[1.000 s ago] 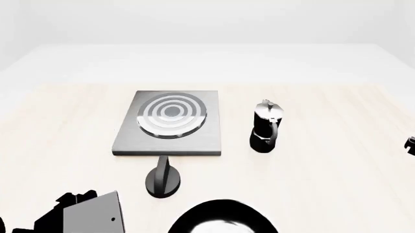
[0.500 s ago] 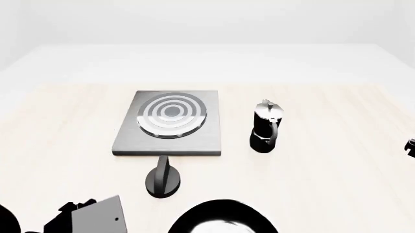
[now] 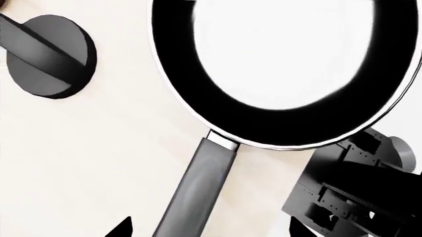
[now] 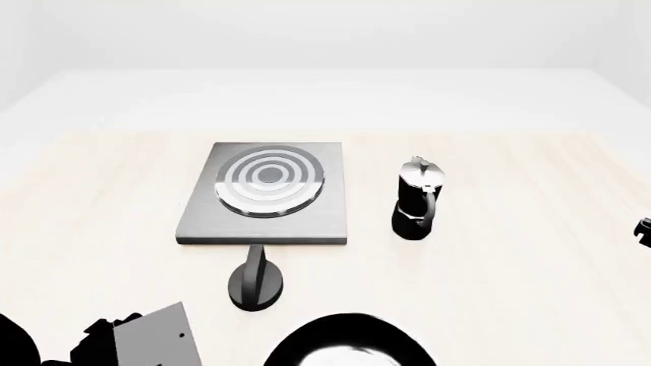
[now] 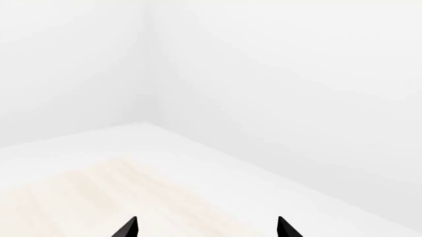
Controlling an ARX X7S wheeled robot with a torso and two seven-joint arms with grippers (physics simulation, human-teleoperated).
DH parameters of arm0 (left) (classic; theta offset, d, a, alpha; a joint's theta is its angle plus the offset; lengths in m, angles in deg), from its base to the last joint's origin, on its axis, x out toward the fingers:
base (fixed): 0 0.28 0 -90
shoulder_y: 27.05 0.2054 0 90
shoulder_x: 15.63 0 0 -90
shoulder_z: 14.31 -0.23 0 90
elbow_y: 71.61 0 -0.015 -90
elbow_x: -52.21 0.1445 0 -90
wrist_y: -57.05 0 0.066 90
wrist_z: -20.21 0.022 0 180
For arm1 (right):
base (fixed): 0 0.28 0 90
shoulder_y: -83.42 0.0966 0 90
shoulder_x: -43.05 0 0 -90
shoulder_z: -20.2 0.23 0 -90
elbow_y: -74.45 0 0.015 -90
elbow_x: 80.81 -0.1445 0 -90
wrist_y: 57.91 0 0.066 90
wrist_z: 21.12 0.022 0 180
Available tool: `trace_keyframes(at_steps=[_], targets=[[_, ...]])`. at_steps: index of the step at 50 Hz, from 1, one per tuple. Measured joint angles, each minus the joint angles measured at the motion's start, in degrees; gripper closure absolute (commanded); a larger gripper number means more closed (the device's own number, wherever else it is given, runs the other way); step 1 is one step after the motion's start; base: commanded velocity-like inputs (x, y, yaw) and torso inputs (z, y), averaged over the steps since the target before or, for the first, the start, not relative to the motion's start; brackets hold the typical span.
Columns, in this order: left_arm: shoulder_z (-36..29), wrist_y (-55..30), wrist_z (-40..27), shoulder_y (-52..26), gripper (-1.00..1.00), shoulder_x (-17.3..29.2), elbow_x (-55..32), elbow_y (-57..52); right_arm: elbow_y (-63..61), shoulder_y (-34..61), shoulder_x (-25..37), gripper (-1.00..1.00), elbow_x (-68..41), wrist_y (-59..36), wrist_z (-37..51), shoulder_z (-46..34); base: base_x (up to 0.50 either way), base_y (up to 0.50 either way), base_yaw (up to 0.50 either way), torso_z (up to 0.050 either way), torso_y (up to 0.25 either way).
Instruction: Turn on the stove and put the frying pan on it.
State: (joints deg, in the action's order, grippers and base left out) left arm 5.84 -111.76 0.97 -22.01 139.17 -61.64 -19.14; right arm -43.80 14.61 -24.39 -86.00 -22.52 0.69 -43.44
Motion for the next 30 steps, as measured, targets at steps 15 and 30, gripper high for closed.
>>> trace_keyframes(at_steps=[15, 30], targets=[[-0.61, 0.45, 1.58, 1.62, -1.00, -0.18, 2.91, 0.34, -0.25, -0.06, 0.05, -1.00, -0.07, -0.05, 0.14, -0.11, 0.00, 0.00, 0.00, 0.000, 0.000], [-1.39, 0.98, 4.94, 4.57, -1.00, -0.60, 8.69, 1.72, 0.05, -0.20, 0.01, -1.00, -0.03, 0.29, 0.33, -0.39, 0.00, 0.00, 0.00, 0.000, 0.000]])
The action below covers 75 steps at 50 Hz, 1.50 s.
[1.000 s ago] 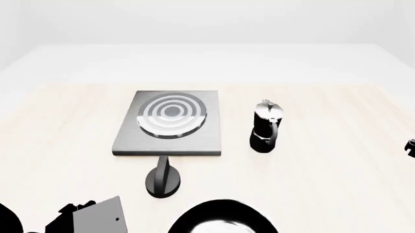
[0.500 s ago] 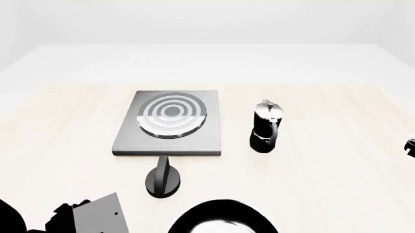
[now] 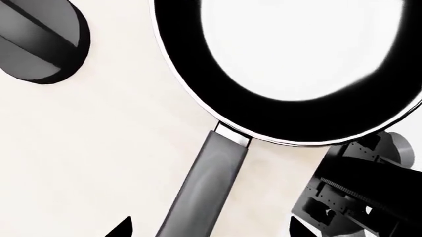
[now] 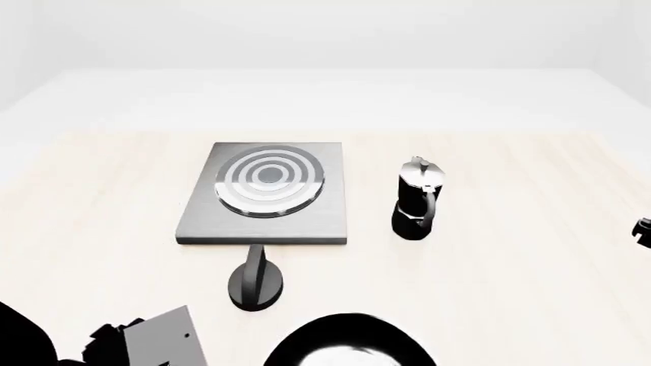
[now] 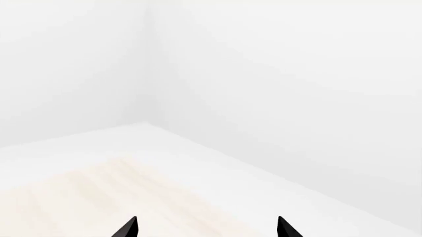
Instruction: Turn on the stove and put the frying pan on it.
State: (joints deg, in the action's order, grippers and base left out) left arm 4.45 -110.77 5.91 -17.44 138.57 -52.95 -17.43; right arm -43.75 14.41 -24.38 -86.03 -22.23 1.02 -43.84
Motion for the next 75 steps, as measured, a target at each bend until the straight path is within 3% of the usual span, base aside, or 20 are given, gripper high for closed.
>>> trace_keyframes(at_steps=[62, 63, 75], targets=[[-7.67, 7.55, 20.19, 11.83, -1.00, -6.13, 26.73, 10.14, -0.17, 0.09, 0.28, -1.00, -0.27, 0.15, 0.52, -0.57, 0.00, 0.00, 0.00, 0.000, 0.000], [-7.76, 7.66, 20.30, 11.94, 1.00, -6.19, 26.94, 10.24, -0.19, 0.11, 0.29, -1.00, -0.28, 0.13, 0.53, -0.58, 0.00, 0.00, 0.00, 0.000, 0.000], [-8.36, 7.99, 20.59, 12.33, 1.00, -6.29, 26.88, 10.12, -0.47, 0.39, 0.40, -1.00, -0.39, -0.10, 0.64, -0.68, 0.00, 0.00, 0.00, 0.000, 0.000]])
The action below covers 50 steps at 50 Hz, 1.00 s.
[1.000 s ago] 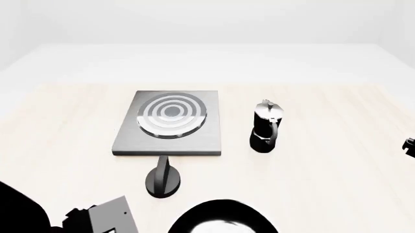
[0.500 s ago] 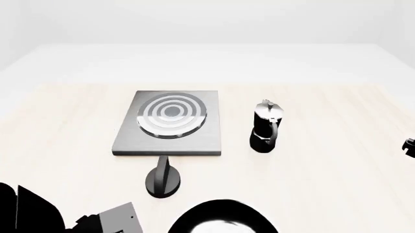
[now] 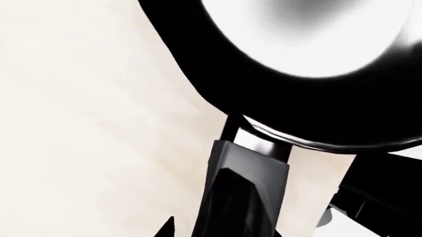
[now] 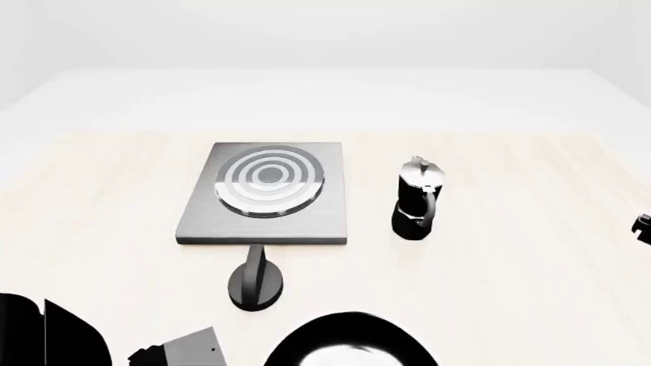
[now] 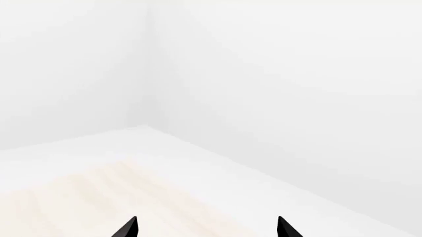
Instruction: Turn on the stove and put the frying pan on it.
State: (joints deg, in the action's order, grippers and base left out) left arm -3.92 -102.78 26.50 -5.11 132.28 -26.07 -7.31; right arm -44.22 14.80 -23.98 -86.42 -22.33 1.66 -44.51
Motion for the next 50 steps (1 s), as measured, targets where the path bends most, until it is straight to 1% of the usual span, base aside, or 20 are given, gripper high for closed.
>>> trace_keyframes(at_steps=[10, 17, 26, 34, 43, 50], targets=[[-0.22, -0.39, 0.28, -0.33, 1.00, 0.06, 0.68, -1.16, -0.32, 0.06, 0.03, -1.00, -0.13, -0.15, 0.09, 0.22, 0.00, 0.00, 0.00, 0.000, 0.000], [0.44, -1.91, 0.70, -3.62, 1.00, 0.88, 0.15, -6.17, -0.43, 0.05, 0.00, -1.00, -0.23, -0.13, 0.17, 0.46, 0.00, 0.00, 0.00, 0.000, 0.000], [4.07, -4.09, -2.81, -12.22, 1.00, 2.56, -10.92, -13.88, -0.69, 0.13, -0.03, -1.00, -0.38, -0.23, 0.22, 0.49, 0.00, 0.00, 0.00, 0.000, 0.000], [6.28, -5.99, -6.09, -20.11, 1.00, 4.17, -21.14, -17.98, -0.95, 0.50, 0.09, -1.00, -0.48, -0.57, 0.30, 0.26, 0.00, 0.00, 0.00, 0.000, 0.000], [7.48, -6.48, -9.85, -27.12, 1.00, 6.17, -31.75, -18.53, -0.96, 0.70, 0.22, -1.00, -0.50, -0.73, 0.36, -0.08, 0.00, 0.00, 0.00, 0.000, 0.000], [10.00, -5.61, -10.80, -32.25, 1.00, 8.85, -37.41, -17.29, -0.85, 0.60, 0.25, -1.00, -0.52, -0.60, 0.39, -0.12, 0.00, 0.00, 0.00, 0.000, 0.000]])
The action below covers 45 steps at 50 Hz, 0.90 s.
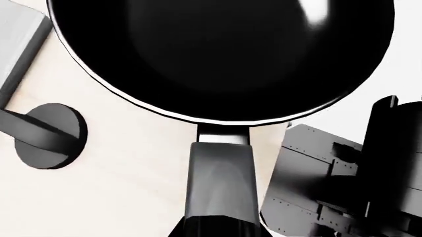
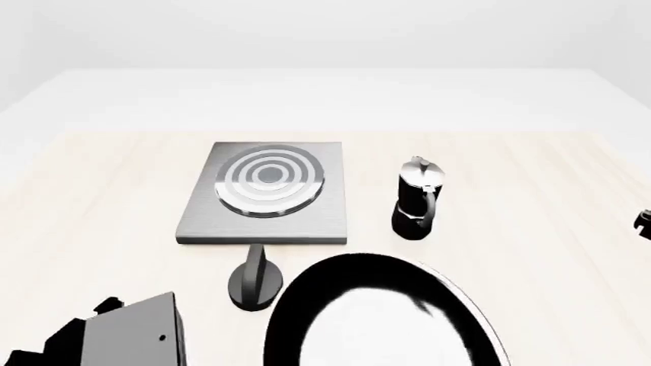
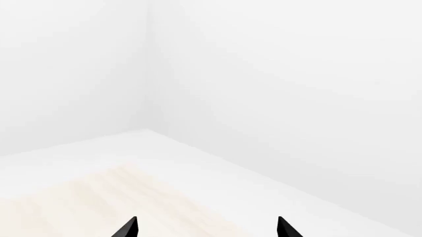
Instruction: Turn on the stove and put the frying pan on it.
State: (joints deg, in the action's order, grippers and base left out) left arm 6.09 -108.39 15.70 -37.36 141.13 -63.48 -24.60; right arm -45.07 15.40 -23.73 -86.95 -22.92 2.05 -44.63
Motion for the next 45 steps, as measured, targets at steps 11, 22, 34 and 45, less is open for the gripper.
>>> trace_keyframes(at_steps=[11, 22, 34, 45], targets=[[0.73, 3.42, -8.39, -5.00, 1.00, 3.66, -7.71, 6.91, 0.24, -0.20, -0.08, -1.00, -0.05, 0.30, 0.06, -0.07, 0.00, 0.00, 0.00, 0.000, 0.001], [-1.25, 12.03, -21.83, -5.88, 1.00, 2.26, -11.60, 15.86, 0.40, -0.26, -0.16, -1.00, -0.19, 0.51, 0.10, -0.09, 0.00, 0.00, 0.00, 0.000, 0.002], [-2.67, 18.87, -31.29, -6.71, 1.00, -3.42, -12.06, 24.77, 0.47, -0.02, -0.20, -1.00, -0.35, 0.55, 0.16, -0.29, 0.00, 0.00, 0.00, 0.000, 0.001], [-4.30, 20.87, -30.05, -6.19, 1.00, -11.81, -7.06, 33.85, 1.16, 0.68, -0.46, -1.00, -0.41, 0.93, 0.32, -1.37, 0.00, 0.00, 0.00, 0.000, 0.002]])
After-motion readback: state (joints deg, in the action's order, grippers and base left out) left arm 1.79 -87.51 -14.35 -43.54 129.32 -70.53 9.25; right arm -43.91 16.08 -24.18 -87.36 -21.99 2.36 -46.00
